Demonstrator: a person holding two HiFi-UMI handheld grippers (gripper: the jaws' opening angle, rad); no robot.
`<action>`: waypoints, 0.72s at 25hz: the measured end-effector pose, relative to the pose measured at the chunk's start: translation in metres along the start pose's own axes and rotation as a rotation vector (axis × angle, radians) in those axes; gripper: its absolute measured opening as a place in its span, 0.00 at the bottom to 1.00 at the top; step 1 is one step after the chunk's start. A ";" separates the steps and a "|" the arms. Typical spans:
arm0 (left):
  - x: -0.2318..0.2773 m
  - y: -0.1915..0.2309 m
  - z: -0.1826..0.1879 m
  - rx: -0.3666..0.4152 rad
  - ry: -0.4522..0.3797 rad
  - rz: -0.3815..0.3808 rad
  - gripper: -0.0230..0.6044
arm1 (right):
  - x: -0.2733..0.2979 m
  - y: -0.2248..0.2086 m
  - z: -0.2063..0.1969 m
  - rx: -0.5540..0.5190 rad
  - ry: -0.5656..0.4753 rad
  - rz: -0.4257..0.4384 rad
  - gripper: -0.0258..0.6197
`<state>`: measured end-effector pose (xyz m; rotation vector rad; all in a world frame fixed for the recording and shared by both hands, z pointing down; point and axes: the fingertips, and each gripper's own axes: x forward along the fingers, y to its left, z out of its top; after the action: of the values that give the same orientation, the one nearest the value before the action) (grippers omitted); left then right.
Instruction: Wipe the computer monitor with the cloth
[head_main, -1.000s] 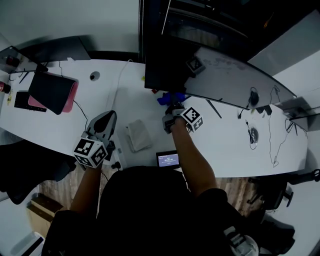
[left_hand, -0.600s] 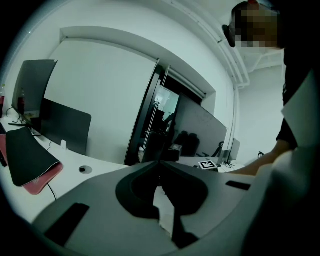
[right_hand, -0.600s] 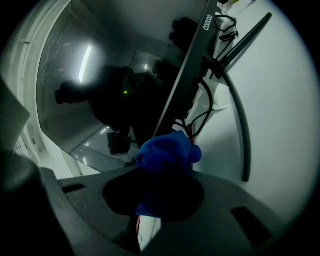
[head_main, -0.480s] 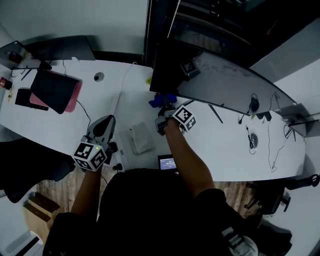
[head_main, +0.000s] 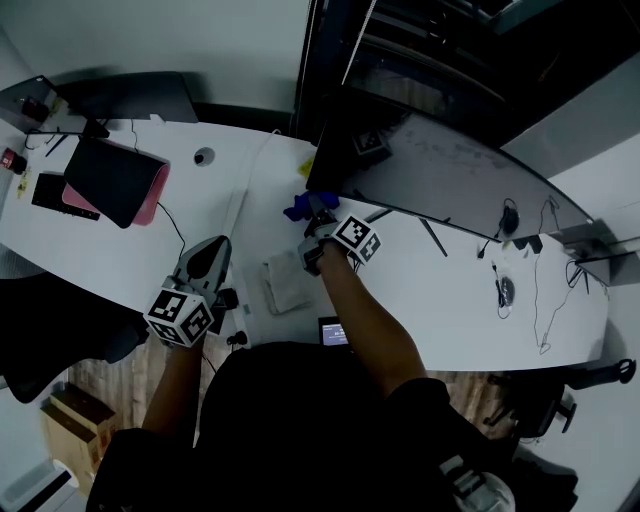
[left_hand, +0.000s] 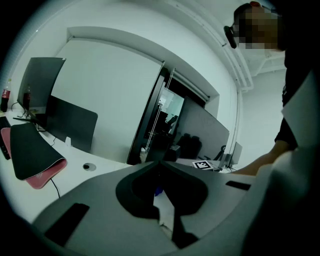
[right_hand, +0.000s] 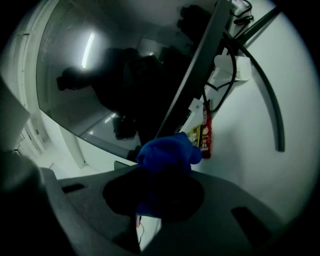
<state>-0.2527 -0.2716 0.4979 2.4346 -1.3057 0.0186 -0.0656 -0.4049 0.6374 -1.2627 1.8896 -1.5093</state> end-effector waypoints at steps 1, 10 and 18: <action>0.000 0.000 -0.001 -0.003 0.001 0.000 0.03 | 0.002 0.001 -0.002 -0.003 0.007 0.003 0.14; -0.004 0.008 -0.003 -0.013 0.006 0.001 0.03 | 0.025 0.017 -0.028 -0.004 0.059 0.023 0.14; -0.003 0.006 -0.005 -0.014 0.011 -0.004 0.03 | 0.042 0.031 -0.034 -0.002 0.075 0.046 0.14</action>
<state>-0.2588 -0.2706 0.5042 2.4217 -1.2918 0.0212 -0.1251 -0.4212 0.6288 -1.1705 1.9543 -1.5519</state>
